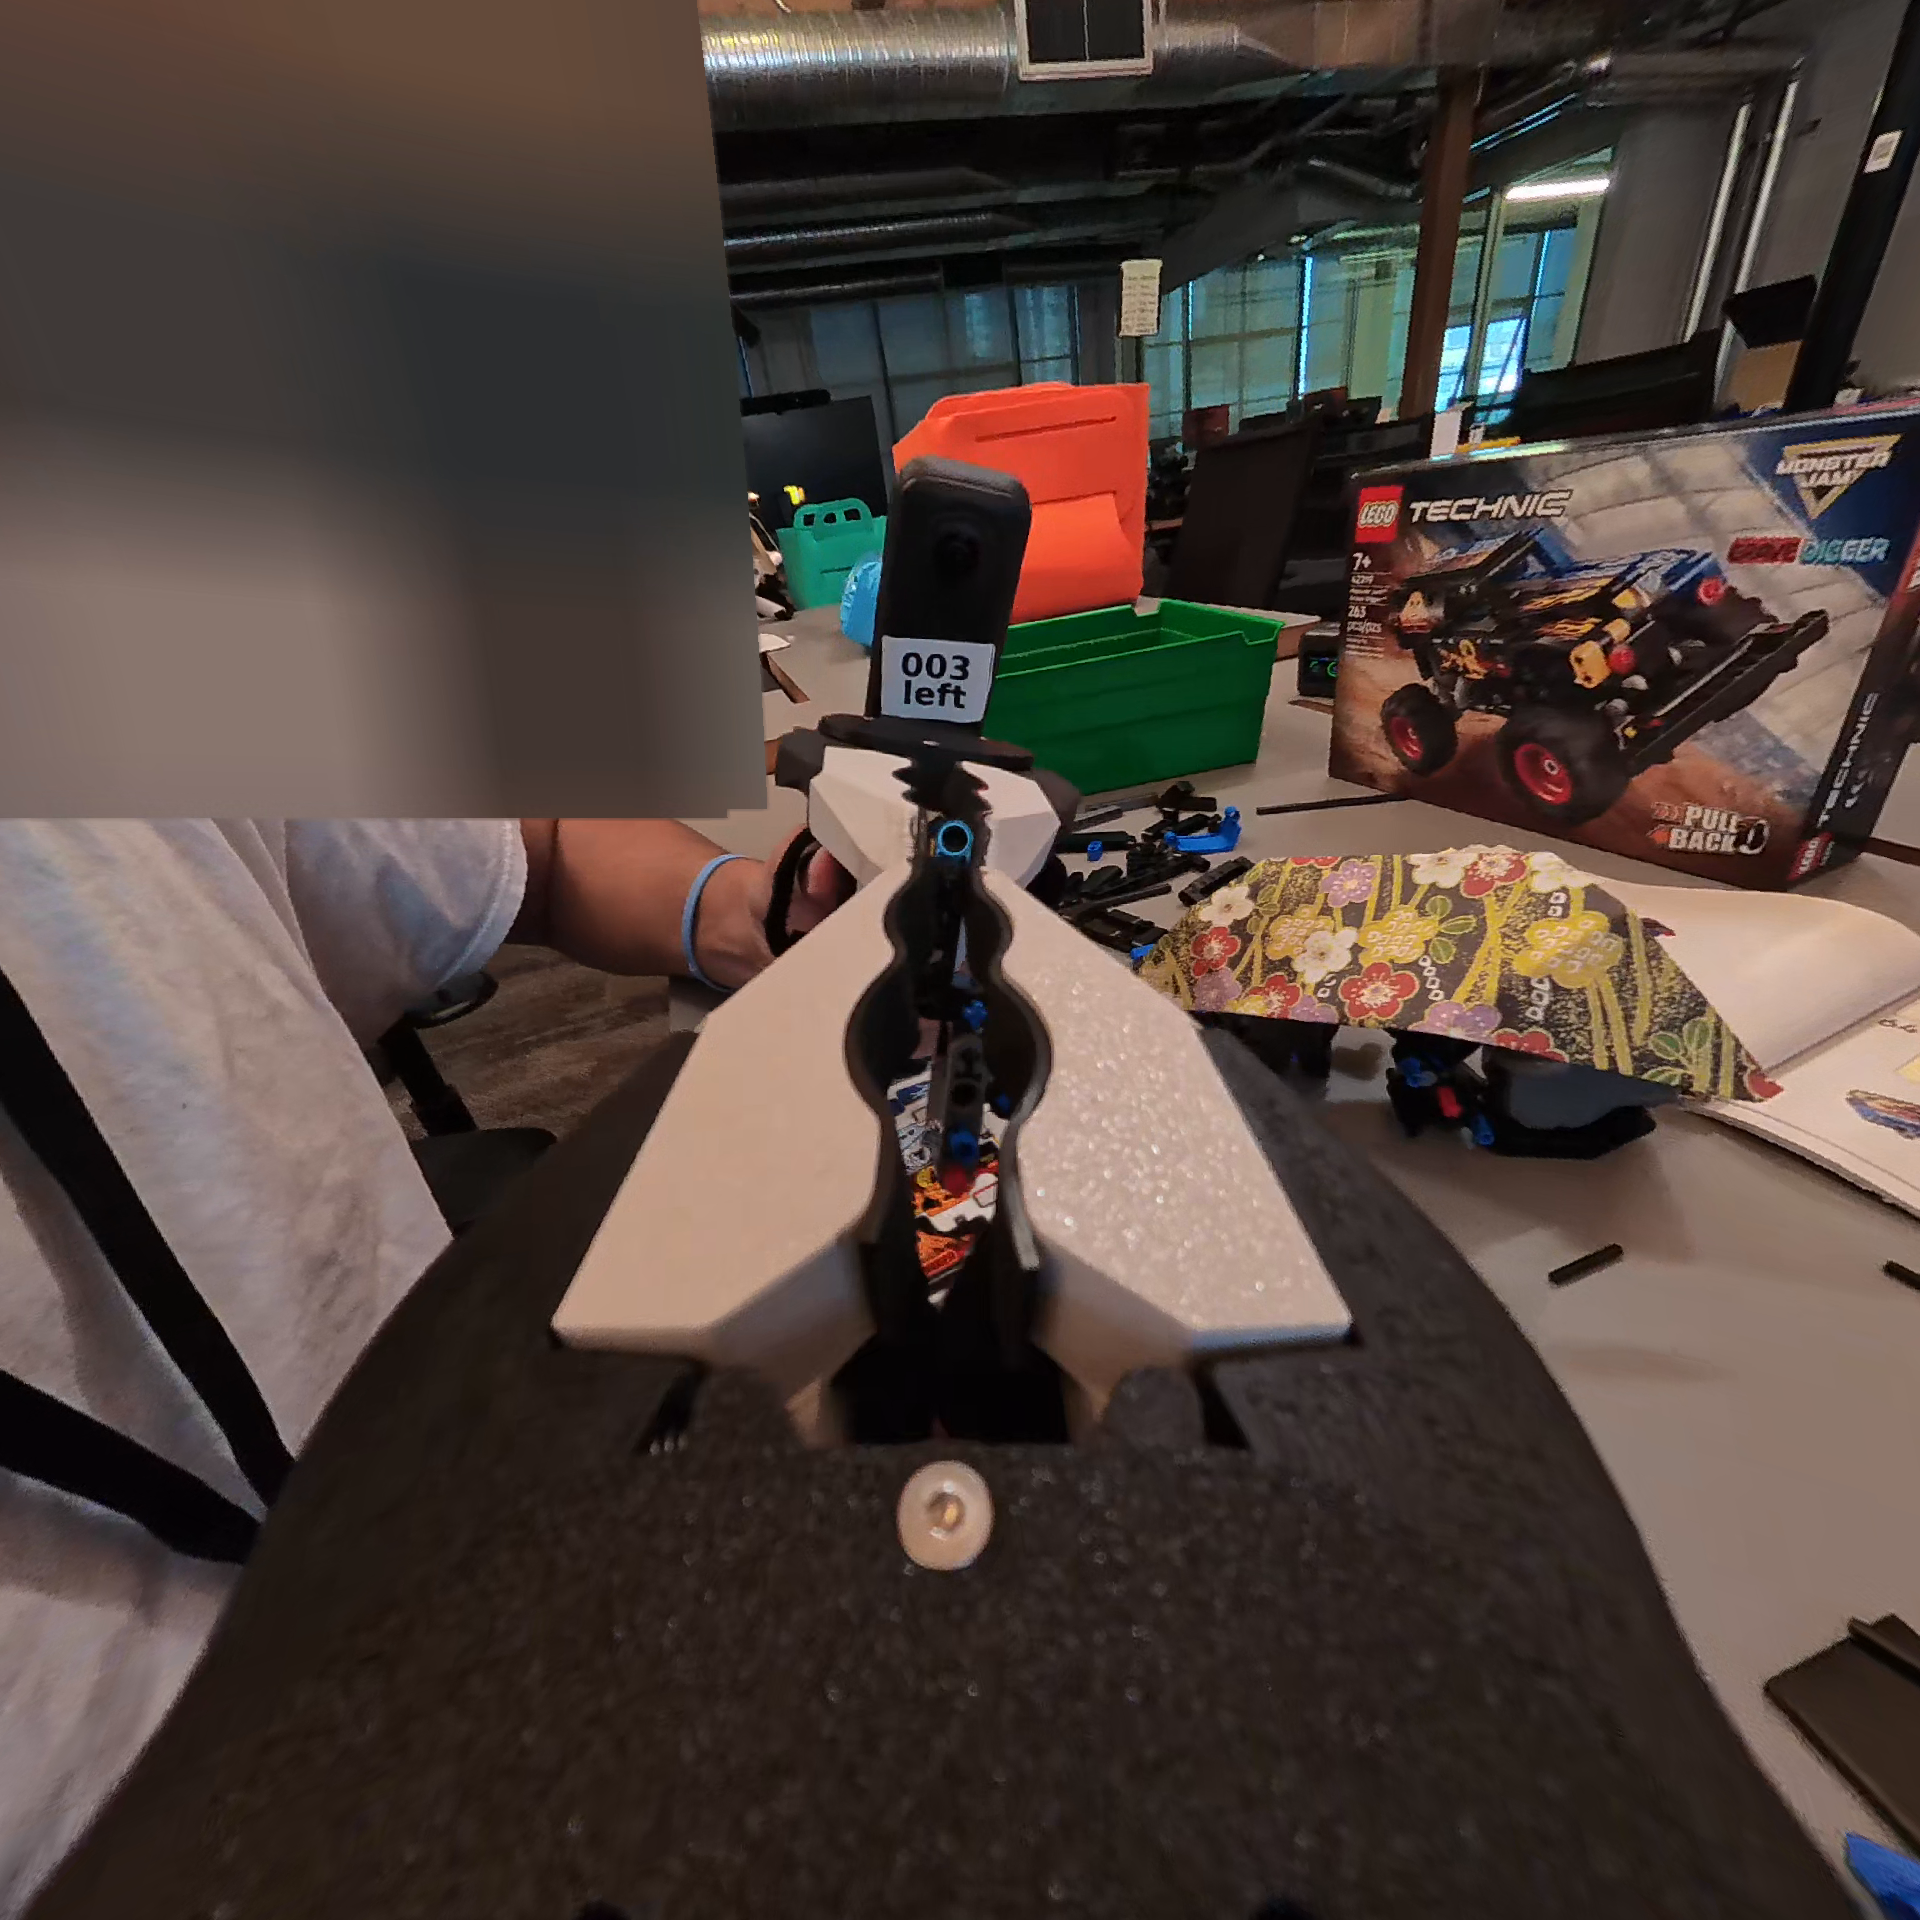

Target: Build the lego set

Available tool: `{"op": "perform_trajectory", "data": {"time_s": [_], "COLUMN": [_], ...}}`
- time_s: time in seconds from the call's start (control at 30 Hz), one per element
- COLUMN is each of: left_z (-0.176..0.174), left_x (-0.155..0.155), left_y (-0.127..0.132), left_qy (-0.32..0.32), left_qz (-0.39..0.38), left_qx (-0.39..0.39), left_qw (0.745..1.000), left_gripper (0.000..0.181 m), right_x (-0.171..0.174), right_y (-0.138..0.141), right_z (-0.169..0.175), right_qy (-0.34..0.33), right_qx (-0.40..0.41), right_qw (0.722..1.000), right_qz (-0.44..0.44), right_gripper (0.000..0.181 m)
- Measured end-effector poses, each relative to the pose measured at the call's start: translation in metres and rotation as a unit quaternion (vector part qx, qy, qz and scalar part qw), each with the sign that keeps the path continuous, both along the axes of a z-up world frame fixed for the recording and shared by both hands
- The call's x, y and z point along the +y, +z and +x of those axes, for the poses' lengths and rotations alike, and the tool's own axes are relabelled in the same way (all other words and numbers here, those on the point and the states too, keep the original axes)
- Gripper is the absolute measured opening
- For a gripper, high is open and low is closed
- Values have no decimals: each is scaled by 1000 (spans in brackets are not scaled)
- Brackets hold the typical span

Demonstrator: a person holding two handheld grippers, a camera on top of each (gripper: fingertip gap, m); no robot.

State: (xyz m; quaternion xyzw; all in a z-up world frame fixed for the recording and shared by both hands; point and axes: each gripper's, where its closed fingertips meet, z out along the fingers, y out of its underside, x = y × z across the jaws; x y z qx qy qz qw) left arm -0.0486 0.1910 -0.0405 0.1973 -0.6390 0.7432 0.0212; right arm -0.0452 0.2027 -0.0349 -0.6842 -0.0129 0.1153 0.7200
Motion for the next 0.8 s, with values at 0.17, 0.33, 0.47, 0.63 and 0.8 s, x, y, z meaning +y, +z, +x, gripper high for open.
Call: {"op": "perform_trajectory", "data": {"time_s": [0.17, 0.33, 0.47, 0.63, 0.8], "left_z": [2, 4, 0, -7, -8], "left_x": [1, 1, -2, -5, -7], "left_y": [-2, -8, -12, -18, -27], "left_qy": [4, 7, -14, -32, -35], "left_qz": [-1, 9, 36, 86, 134], "left_qx": [5, 9, 8, -10, -30], "left_qw": [1000, 1000, 999, 996, 990], "left_gripper": [5, 5, 5, 5, 5], "right_x": [2, 2, -1, -4, -6], "right_y": [-4, -11, -15, -20, -29], "right_z": [2, 4, 0, -7, -9], "right_qy": [8, 26, 32, 59, 70], "right_qx": [37, 98, 50, 5, -35], "right_qw": [999, 995, 997, 995, 990], "right_qz": [-1, -15, -43, -78, -118], "right_gripper": [3, 4, 4, 3, 3]}}
